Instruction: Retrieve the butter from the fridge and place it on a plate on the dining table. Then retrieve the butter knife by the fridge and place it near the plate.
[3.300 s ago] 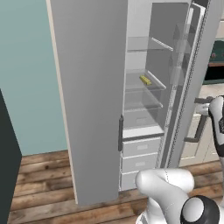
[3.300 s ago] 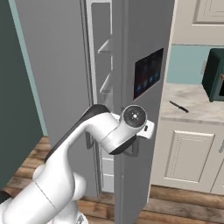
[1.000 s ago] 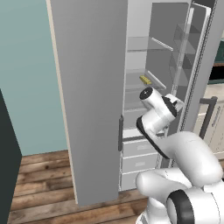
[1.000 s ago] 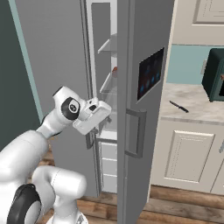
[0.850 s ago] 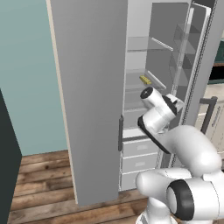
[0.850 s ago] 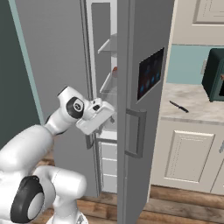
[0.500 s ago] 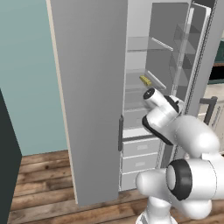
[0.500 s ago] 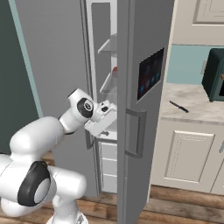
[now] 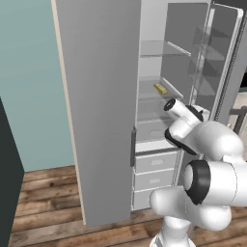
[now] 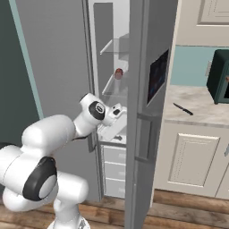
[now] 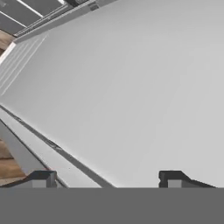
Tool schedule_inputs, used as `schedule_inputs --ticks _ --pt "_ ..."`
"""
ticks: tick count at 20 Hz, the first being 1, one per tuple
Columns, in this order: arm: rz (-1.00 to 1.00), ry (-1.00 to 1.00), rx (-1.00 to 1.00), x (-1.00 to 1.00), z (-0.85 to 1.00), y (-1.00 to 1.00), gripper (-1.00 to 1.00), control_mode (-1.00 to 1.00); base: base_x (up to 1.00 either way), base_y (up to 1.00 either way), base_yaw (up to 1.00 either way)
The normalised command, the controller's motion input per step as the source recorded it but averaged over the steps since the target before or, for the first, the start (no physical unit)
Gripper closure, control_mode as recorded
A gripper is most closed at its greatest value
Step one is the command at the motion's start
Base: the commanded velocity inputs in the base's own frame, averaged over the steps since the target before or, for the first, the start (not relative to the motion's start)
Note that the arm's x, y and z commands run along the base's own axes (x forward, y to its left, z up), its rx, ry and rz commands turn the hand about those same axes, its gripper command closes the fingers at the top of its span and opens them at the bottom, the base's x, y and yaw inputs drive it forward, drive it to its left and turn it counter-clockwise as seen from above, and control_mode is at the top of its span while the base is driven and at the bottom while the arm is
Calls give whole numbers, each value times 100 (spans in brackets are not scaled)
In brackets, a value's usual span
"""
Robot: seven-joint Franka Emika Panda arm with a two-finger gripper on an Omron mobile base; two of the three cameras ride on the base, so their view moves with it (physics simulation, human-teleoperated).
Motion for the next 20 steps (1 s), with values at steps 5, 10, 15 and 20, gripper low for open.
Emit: schedule_inputs --ticks 5,10,15,20 --pt "0 1 -9 -12 0 -63 -100 -100 0 0 0" --pt "0 0 -13 -9 0 -47 -100 -100 0 0 0" --pt "0 6 -14 -4 6 27 -100 -100 0 0 0" --pt "0 4 -20 2 1 26 -100 -100 0 0 0"
